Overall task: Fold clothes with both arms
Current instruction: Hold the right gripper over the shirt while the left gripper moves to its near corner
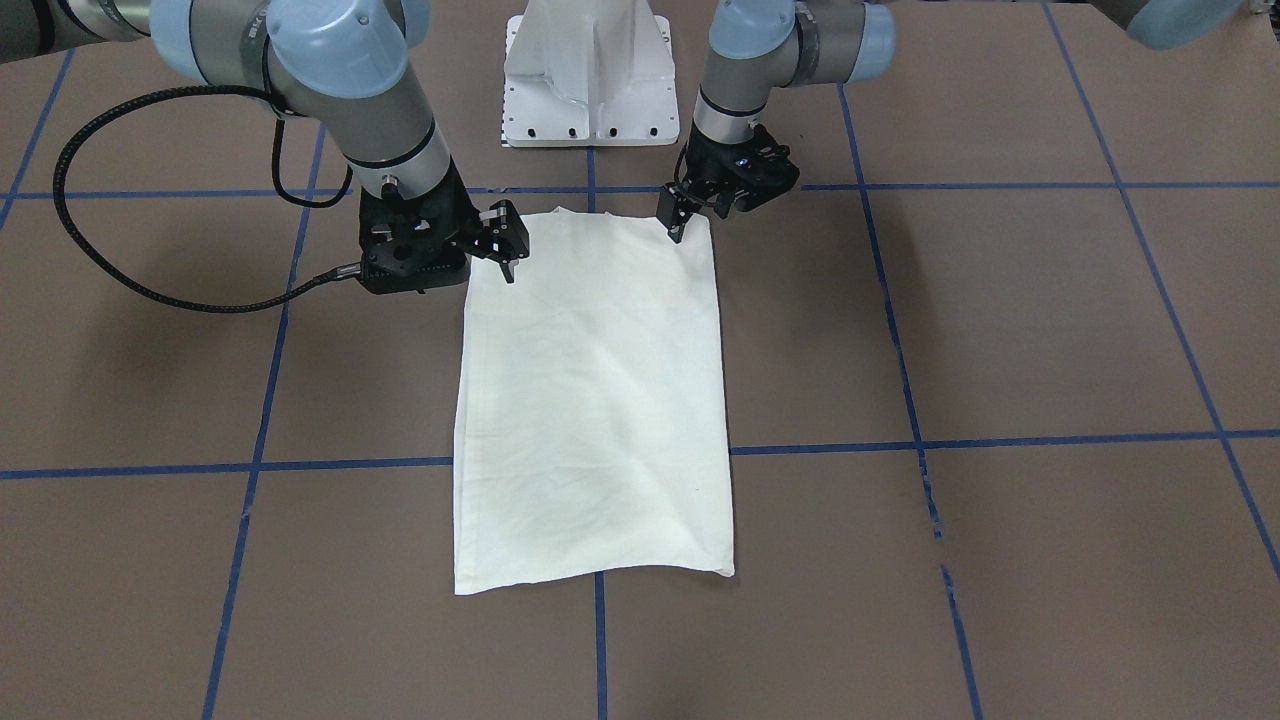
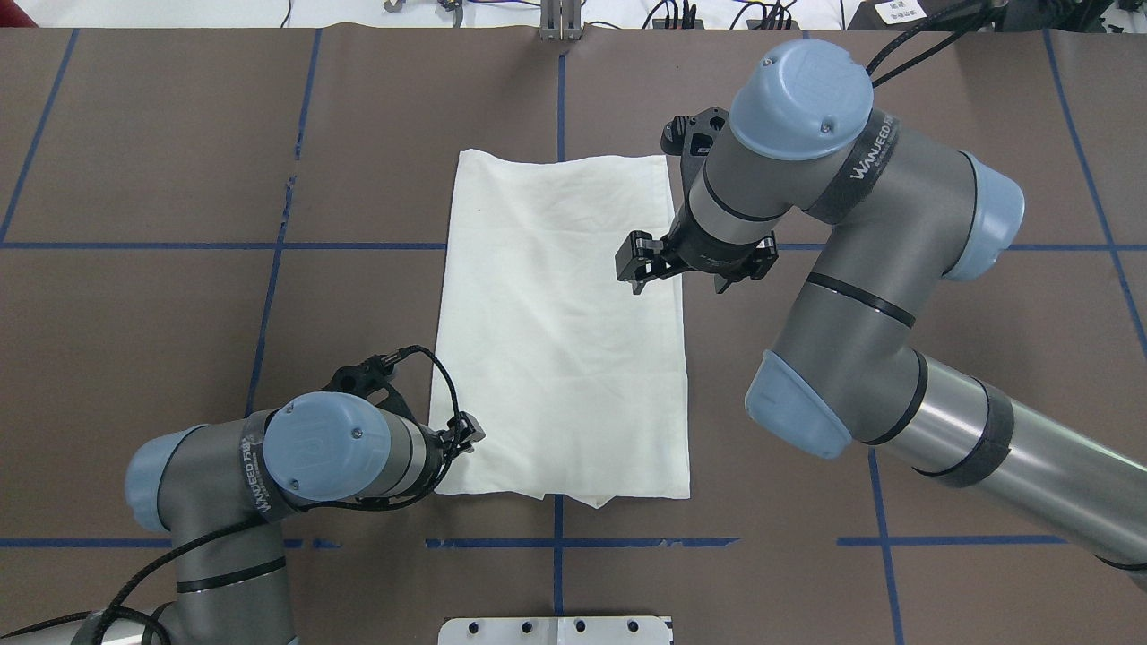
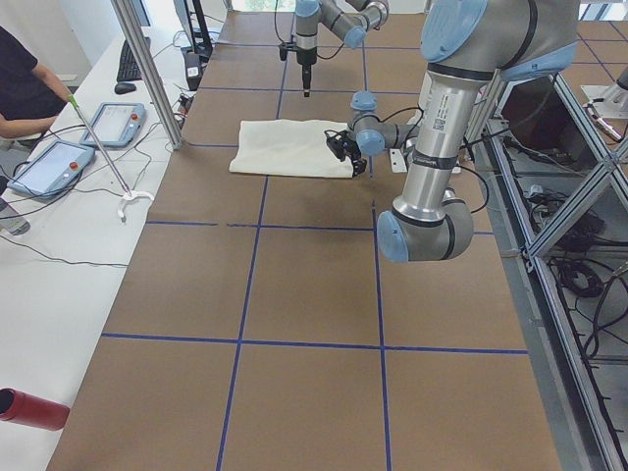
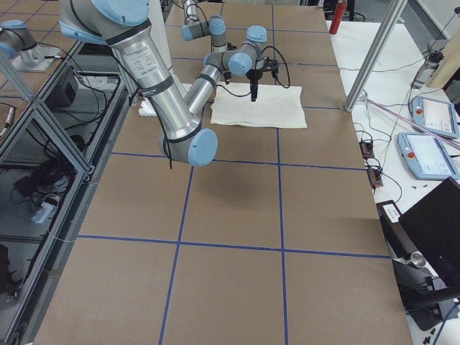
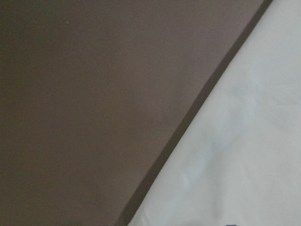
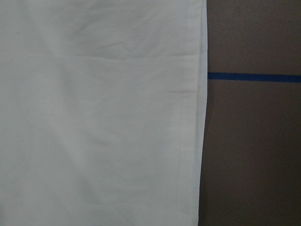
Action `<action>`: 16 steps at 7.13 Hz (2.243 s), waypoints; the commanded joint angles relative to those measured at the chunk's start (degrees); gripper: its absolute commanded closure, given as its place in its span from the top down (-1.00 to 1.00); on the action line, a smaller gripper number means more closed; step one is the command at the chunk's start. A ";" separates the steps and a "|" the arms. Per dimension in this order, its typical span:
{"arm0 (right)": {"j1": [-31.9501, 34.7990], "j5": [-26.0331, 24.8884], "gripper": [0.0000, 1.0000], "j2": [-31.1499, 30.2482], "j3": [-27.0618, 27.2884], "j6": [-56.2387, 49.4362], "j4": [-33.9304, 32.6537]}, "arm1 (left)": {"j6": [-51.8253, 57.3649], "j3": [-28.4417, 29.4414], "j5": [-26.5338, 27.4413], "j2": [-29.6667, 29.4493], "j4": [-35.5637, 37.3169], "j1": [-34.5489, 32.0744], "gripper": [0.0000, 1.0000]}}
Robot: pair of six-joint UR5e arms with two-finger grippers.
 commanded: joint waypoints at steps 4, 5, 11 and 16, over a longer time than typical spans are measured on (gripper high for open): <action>0.03 -0.03 1.00 -0.10 -0.08 -0.17 0.00 | -0.02 1.59 0.50 -0.17 0.13 0.83 0.46; 0.03 -0.03 1.00 -0.10 -0.08 -0.17 0.00 | -0.02 1.50 0.41 -0.43 1.18 0.83 0.30; 0.03 -0.12 1.00 -0.45 -0.25 -0.25 0.00 | 0.07 1.50 0.50 -0.96 2.86 0.83 0.09; 0.03 -0.12 1.00 -0.54 -0.25 -0.52 0.00 | 0.07 1.41 0.50 -0.96 2.86 1.01 -0.89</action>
